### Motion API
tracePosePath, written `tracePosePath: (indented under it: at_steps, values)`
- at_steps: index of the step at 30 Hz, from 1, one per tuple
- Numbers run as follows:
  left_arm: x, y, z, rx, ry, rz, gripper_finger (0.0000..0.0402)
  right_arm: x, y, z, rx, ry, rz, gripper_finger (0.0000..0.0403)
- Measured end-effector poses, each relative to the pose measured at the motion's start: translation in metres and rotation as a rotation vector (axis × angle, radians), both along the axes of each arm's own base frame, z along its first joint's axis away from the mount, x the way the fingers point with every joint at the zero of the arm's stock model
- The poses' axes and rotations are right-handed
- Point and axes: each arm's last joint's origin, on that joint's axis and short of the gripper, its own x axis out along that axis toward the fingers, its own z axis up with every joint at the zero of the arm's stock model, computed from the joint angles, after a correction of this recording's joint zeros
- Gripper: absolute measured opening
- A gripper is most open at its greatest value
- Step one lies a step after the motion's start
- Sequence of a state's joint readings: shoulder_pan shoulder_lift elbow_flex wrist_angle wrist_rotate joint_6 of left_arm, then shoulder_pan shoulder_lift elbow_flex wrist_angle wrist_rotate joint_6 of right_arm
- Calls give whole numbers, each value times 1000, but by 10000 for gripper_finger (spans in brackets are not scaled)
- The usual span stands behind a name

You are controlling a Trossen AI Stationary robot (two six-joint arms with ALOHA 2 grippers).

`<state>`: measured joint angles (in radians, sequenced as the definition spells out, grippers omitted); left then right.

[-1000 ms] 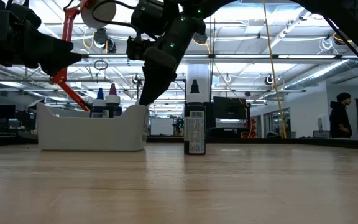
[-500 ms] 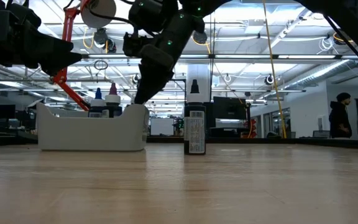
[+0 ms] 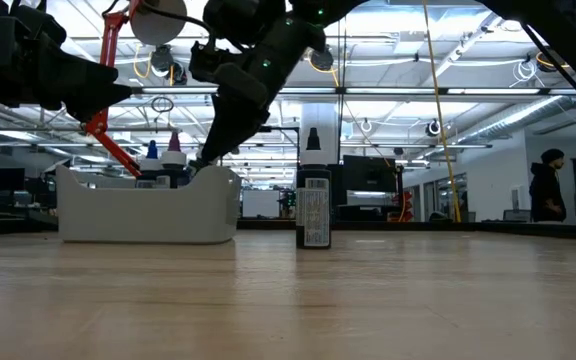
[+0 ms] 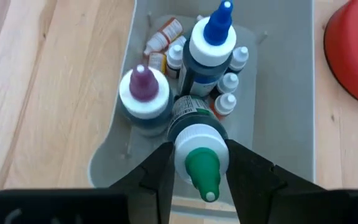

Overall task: Pick & Place food coloring
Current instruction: Put the big green coloring bottle into the gray container

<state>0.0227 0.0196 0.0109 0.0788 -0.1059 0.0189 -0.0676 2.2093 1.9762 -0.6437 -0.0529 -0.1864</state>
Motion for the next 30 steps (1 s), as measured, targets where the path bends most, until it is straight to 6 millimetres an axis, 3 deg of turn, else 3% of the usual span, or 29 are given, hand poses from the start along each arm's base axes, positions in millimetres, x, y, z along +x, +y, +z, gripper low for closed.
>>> tracePosePath:
  at_steps: [10, 21, 30]
  values:
    - [0, 0, 0, 0, 0, 0, 257, 5, 2, 4, 3, -60, -2, 148]
    - [0, 0, 0, 0, -1, 0, 257, 6, 2, 5, 2, -75, -3, 146]
    - [0, 0, 0, 0, -1, 0, 257, -19, 10, 37, -45, -4, -76, 144]
